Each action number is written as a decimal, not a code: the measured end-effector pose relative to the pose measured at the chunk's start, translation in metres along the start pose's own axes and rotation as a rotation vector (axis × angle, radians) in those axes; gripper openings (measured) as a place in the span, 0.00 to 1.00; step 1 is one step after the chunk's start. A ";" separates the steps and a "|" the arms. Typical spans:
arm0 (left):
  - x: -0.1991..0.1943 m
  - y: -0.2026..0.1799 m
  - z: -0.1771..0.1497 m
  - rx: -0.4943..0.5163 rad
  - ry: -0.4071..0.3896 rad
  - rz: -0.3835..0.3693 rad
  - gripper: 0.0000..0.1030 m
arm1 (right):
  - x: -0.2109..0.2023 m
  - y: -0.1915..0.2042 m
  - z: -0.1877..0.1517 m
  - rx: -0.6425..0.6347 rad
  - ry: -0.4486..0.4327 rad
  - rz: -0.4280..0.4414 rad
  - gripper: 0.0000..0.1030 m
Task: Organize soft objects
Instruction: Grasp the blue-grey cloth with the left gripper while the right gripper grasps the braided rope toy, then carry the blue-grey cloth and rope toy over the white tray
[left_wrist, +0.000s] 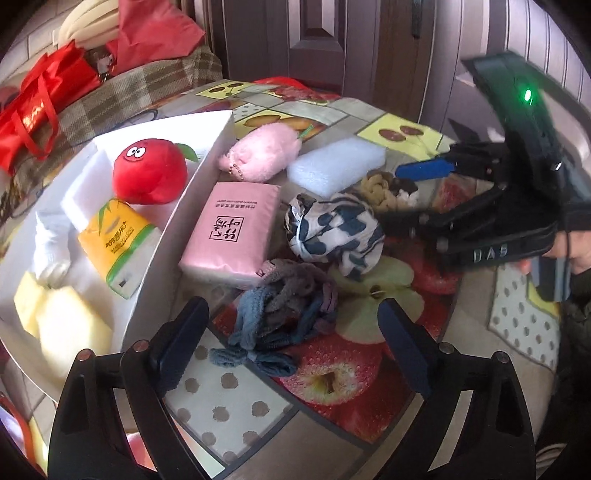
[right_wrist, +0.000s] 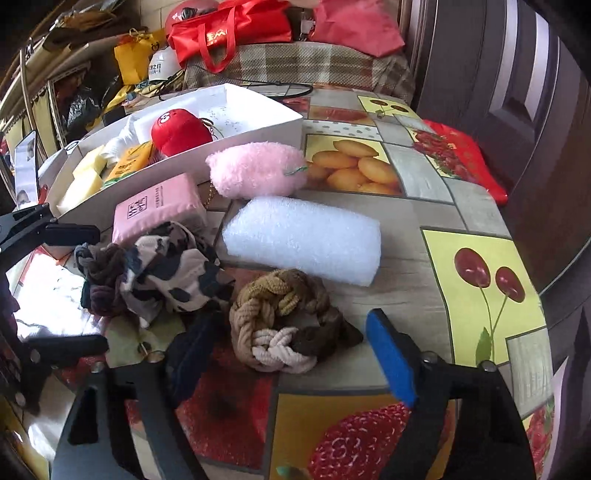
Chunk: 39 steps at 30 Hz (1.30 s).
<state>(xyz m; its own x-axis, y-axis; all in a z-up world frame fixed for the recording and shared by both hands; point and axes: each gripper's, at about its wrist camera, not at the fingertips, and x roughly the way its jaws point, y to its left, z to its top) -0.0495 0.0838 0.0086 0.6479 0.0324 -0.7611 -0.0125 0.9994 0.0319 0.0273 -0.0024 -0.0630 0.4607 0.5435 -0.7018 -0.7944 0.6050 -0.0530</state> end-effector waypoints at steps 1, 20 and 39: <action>0.000 -0.001 -0.001 0.008 -0.003 0.001 0.88 | -0.001 -0.001 0.000 0.001 -0.005 0.003 0.61; -0.030 0.008 -0.004 0.011 -0.118 -0.058 0.23 | -0.021 -0.023 -0.003 0.110 -0.117 0.038 0.35; -0.153 0.060 0.059 -0.101 -0.560 0.081 0.24 | -0.108 -0.031 0.015 0.270 -0.519 0.120 0.35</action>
<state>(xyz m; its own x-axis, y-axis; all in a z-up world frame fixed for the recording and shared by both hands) -0.1042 0.1380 0.1652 0.9460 0.1258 -0.2988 -0.1341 0.9909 -0.0075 0.0080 -0.0706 0.0248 0.5614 0.7892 -0.2490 -0.7554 0.6116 0.2352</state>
